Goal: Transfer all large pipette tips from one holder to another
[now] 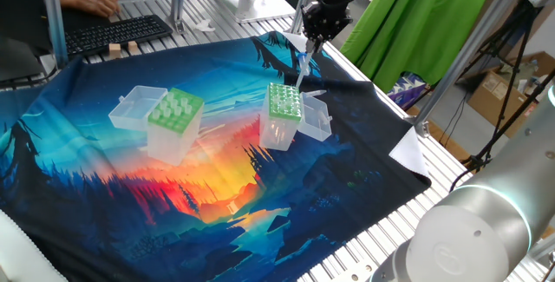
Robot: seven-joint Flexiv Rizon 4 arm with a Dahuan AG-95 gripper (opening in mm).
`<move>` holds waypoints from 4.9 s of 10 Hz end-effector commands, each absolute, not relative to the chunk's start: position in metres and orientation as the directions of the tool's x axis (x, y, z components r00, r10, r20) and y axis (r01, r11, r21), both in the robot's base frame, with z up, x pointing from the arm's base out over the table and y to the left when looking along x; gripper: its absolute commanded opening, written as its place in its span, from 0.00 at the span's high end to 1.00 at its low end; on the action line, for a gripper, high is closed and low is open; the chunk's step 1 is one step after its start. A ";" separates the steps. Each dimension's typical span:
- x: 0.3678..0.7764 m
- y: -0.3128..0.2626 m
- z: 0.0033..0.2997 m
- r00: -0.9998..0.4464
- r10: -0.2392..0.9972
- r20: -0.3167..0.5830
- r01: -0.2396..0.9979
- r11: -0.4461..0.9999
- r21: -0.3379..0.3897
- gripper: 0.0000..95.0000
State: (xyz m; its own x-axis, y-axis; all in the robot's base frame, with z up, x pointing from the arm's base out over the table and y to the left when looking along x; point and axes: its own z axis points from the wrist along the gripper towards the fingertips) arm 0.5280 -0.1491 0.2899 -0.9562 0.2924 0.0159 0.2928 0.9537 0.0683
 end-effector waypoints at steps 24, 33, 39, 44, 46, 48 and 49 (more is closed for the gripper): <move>0.523 -0.149 0.275 -0.950 0.312 -0.003 0.311 0.947 0.078 1.00; 0.517 -0.151 0.273 -0.949 0.316 -0.006 0.315 0.946 0.080 1.00; 0.516 -0.152 0.275 -0.949 0.317 -0.001 0.315 0.946 0.080 1.00; 0.516 -0.152 0.275 -0.946 0.323 -0.004 0.322 0.943 0.079 1.00; 0.514 -0.154 0.275 -0.946 0.323 -0.003 0.322 0.943 0.080 1.00; 0.514 -0.154 0.275 -0.946 0.324 -0.003 0.323 0.943 0.079 1.00; 0.516 -0.153 0.277 -0.946 0.324 -0.001 0.323 0.943 0.078 1.00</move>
